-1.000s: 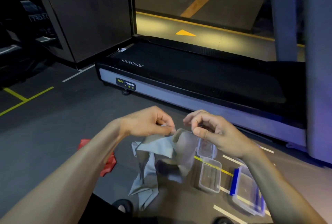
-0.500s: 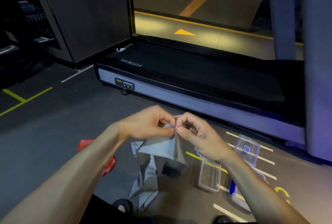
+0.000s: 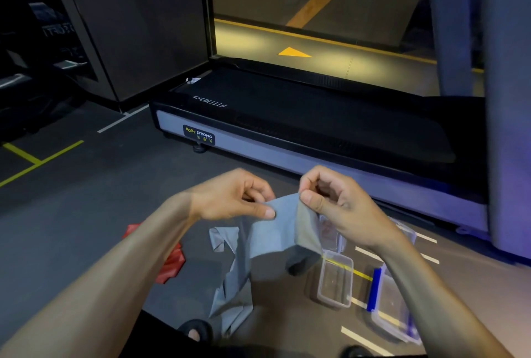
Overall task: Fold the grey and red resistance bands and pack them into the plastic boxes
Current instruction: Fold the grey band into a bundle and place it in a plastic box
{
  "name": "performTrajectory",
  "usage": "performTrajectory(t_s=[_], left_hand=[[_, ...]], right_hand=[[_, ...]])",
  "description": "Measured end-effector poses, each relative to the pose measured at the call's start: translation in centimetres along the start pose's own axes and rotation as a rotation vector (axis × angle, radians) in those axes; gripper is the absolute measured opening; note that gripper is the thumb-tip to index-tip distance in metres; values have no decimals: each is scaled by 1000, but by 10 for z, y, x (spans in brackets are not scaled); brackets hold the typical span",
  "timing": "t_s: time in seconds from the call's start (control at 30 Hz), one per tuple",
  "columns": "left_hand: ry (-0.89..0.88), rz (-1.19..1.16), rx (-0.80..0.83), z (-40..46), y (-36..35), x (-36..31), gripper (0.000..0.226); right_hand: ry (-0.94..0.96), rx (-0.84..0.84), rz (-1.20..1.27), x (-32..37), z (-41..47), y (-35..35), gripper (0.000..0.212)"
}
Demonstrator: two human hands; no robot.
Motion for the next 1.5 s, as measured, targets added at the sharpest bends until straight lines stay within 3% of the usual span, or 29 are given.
performTrajectory(t_s=[0.13,0.43,0.73,1.17,1.33,1.5], left_hand=[[-13,33,-38,1,2,4,26],[-23,66,-93,1,5,-3,13],[-81,159,-84,2,2,-3,23],[-27,-151,-59,1,4,-10,21],[29,217,-89,6,-1,-1,26],[-4,107,-102,5,1,-6,20]], right_hand=[[15,-37,5,1,0,10,8],[-35,-60,23,-10,-2,18,8],[-49,-49,6,-13,-3,18,5],[-58,-70,4,-19,-4,18,15],[-87,-26,-27,-29,-6,10,6],[-77,-36,-121,-34,-9,13,6]])
Point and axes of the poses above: each hand's wrist, its own z-axis towards the middle knuckle, its own y-axis out of the back of the hand, x = y × z, the point moved 5 cm from there along z, towards the middle knuckle, and after that the axes turned 9 degrees about -x, right-handed, at the moved point
